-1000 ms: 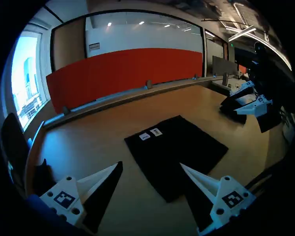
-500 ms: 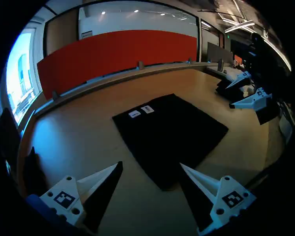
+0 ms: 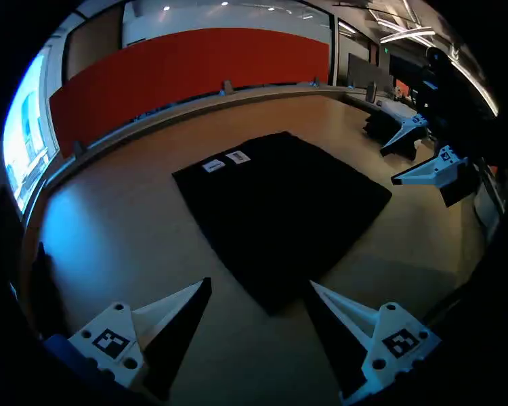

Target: Fold towel

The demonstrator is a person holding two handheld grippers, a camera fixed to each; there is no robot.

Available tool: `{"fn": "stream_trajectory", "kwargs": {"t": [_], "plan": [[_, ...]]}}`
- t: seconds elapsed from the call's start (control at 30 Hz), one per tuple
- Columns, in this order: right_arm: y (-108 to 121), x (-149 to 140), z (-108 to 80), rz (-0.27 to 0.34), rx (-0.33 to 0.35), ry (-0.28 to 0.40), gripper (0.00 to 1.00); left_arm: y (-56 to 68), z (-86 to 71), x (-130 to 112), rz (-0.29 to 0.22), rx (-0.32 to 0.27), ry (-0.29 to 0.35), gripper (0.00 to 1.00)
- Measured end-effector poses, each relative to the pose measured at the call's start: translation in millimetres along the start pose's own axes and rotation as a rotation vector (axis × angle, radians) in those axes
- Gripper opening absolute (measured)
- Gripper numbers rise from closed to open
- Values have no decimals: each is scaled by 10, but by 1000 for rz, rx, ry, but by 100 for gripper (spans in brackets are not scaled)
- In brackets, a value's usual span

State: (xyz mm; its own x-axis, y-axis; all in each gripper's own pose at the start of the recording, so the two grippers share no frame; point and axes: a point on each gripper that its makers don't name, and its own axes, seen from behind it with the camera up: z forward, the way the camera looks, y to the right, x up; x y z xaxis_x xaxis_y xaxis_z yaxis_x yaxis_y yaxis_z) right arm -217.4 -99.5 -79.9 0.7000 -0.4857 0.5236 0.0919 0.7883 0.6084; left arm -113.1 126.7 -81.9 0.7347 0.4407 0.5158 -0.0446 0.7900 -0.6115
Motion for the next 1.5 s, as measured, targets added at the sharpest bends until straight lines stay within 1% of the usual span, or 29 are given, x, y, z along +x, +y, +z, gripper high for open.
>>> {"fn": "stream_trajectory", "kwargs": {"t": [0.2,0.37,0.53,0.7,0.77,0.93,1.03,1.17,1.2,1.27,1.4,1.5], "plan": [[-46,-152,67,2,22,-33,99,80,77,-110,7,-28,-36,96],[-71,-251,115,5,39,-54,98,113,135,-192,10,-33,-61,96],[-78,-317,143,4,54,-71,95,154,176,-225,15,-42,-72,96],[-81,-365,159,4,66,-83,89,187,210,-246,27,-46,-82,96],[-75,-381,165,3,66,-86,86,205,224,-253,27,-49,-86,96],[-69,-407,180,-1,67,-93,84,216,236,-255,17,-46,-90,96],[-73,-417,195,-5,68,-95,81,215,238,-254,12,-42,-90,95],[-105,-430,215,-5,80,-99,72,215,238,-252,5,-34,-89,94],[-114,-430,217,-4,84,-100,71,214,238,-251,3,-32,-89,94],[-125,-430,221,-1,88,-99,69,213,237,-250,-2,-27,-86,91],[-143,-434,224,5,97,-96,64,222,232,-250,-6,-22,-84,82],[-146,-438,223,10,98,-94,61,226,230,-246,-8,-21,-86,79]]}}
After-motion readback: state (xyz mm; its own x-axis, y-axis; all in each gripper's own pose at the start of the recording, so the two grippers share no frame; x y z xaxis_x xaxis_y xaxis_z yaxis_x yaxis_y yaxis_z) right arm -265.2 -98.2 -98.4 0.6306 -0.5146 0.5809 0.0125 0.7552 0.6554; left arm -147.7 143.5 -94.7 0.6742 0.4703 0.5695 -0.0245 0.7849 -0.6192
